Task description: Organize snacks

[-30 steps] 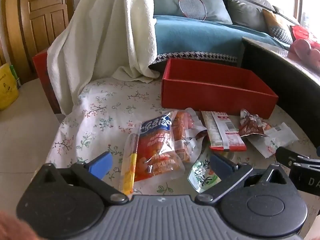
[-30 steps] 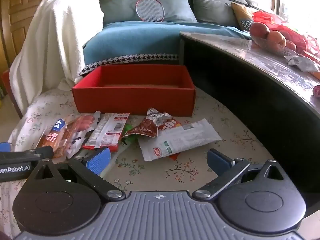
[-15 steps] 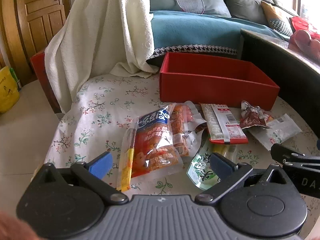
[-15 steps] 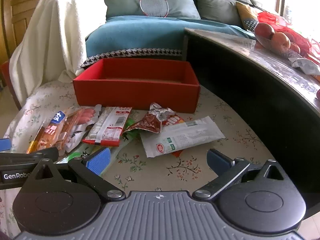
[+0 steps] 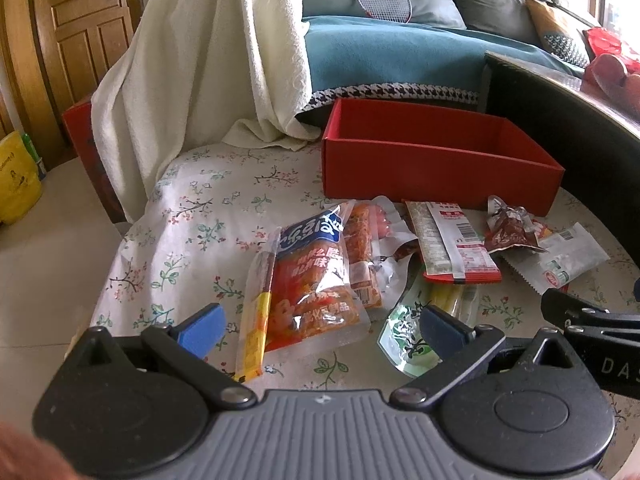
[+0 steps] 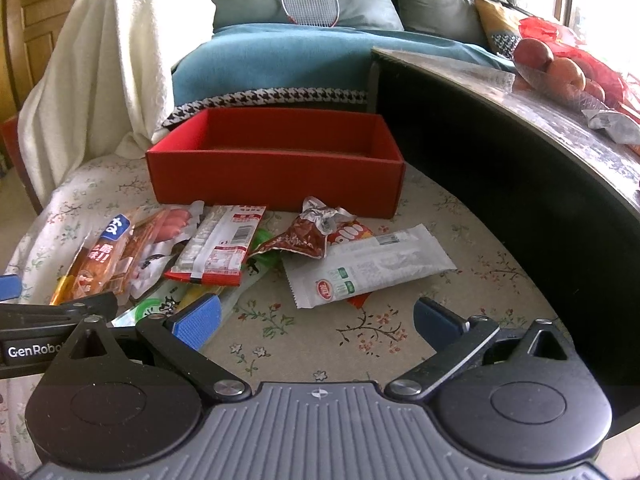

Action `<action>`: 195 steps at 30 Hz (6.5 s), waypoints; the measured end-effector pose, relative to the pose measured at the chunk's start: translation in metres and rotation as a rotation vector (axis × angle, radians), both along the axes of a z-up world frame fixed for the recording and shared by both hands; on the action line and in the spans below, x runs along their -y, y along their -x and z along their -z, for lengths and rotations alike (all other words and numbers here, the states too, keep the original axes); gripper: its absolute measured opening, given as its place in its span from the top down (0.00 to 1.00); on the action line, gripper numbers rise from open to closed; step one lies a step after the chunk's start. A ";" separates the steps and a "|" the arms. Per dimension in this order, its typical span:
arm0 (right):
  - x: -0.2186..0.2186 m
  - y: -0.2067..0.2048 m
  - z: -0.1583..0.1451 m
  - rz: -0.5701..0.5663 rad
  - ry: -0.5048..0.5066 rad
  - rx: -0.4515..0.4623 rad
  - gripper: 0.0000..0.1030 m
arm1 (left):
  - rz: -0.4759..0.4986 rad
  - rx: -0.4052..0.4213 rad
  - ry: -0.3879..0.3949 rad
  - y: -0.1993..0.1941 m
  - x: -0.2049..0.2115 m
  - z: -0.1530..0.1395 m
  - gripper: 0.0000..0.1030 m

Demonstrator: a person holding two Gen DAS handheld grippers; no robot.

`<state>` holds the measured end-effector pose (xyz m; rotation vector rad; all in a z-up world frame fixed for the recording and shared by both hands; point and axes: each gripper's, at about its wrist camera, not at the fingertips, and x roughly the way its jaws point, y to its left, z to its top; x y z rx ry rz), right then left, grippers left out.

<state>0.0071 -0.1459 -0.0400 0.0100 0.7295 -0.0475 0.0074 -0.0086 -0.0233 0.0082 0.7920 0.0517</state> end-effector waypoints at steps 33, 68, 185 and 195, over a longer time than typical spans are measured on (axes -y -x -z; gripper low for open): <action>-0.002 -0.003 0.003 -0.008 -0.014 -0.017 0.00 | -0.003 -0.004 -0.018 0.001 -0.001 0.001 0.05; -0.002 -0.022 -0.005 -0.056 -0.047 -0.030 0.00 | 0.027 -0.004 -0.022 -0.014 -0.005 -0.001 0.05; -0.001 -0.106 0.002 -0.252 -0.245 -0.214 0.46 | -0.061 -0.223 0.599 -0.026 -0.144 0.034 0.60; -0.001 -0.104 0.001 -0.255 -0.241 -0.214 0.46 | -0.014 -0.235 0.531 -0.026 -0.126 0.031 0.44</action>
